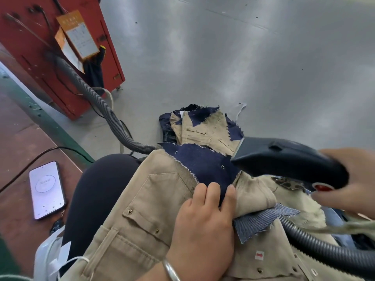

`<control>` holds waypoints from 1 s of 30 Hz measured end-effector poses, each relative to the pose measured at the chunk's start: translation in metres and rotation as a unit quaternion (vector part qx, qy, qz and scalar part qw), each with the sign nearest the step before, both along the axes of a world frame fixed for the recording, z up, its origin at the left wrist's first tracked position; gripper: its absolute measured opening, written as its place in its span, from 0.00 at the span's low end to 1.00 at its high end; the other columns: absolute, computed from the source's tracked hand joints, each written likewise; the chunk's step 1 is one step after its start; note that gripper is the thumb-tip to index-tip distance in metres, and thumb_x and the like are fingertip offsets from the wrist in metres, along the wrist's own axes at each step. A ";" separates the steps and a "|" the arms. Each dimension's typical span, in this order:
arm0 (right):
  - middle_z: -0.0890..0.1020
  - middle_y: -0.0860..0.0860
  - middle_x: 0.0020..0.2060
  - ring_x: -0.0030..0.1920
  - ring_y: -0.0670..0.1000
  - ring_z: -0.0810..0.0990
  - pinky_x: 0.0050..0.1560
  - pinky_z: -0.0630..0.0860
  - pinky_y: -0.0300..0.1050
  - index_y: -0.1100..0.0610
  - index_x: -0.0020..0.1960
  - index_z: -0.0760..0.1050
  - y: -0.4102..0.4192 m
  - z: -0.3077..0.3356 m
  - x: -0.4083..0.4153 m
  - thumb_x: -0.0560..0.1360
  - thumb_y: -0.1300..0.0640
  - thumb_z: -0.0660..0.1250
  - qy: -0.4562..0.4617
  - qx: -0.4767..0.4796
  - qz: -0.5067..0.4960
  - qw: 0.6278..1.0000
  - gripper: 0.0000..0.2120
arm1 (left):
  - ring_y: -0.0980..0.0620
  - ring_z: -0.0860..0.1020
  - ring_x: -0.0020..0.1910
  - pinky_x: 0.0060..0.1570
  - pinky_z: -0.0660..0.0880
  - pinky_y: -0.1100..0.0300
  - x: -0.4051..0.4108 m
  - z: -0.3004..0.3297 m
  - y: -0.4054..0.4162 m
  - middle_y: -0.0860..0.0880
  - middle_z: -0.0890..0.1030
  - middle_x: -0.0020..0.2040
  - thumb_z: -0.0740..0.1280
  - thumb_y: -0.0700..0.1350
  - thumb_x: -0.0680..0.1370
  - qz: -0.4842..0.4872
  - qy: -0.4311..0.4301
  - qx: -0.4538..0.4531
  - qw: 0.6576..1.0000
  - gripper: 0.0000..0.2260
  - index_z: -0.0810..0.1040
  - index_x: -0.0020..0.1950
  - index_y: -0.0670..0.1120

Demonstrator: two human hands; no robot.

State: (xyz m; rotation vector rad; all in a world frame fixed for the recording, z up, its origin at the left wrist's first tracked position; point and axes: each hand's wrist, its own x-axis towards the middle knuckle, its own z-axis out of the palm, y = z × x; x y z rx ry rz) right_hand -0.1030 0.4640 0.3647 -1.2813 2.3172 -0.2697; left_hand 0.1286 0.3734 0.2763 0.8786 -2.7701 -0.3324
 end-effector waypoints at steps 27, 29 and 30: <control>0.80 0.46 0.22 0.18 0.47 0.77 0.20 0.74 0.45 0.38 0.43 0.76 -0.027 0.008 0.026 0.51 0.42 0.65 -0.028 0.027 0.040 0.998 0.20 | 0.45 0.74 0.36 0.30 0.73 0.57 0.002 0.000 0.000 0.46 0.77 0.40 0.60 0.45 0.66 -0.010 0.001 0.015 1.000 0.23 0.81 0.59 0.44; 0.80 0.45 0.24 0.19 0.46 0.77 0.21 0.74 0.43 0.35 0.43 0.74 -0.040 0.002 0.032 0.56 0.47 0.69 -0.044 0.057 0.070 0.995 0.16 | 0.45 0.74 0.36 0.30 0.72 0.58 0.002 0.000 0.000 0.46 0.76 0.40 0.61 0.45 0.66 -0.006 0.004 0.009 1.000 0.23 0.81 0.59 0.44; 0.80 0.45 0.23 0.19 0.46 0.77 0.20 0.73 0.41 0.35 0.42 0.74 -0.048 -0.001 0.033 0.60 0.51 0.71 -0.052 0.060 0.085 0.993 0.15 | 0.45 0.74 0.36 0.29 0.71 0.57 0.002 0.000 0.000 0.46 0.76 0.39 0.60 0.44 0.67 -0.003 0.007 0.007 1.000 0.22 0.81 0.59 0.44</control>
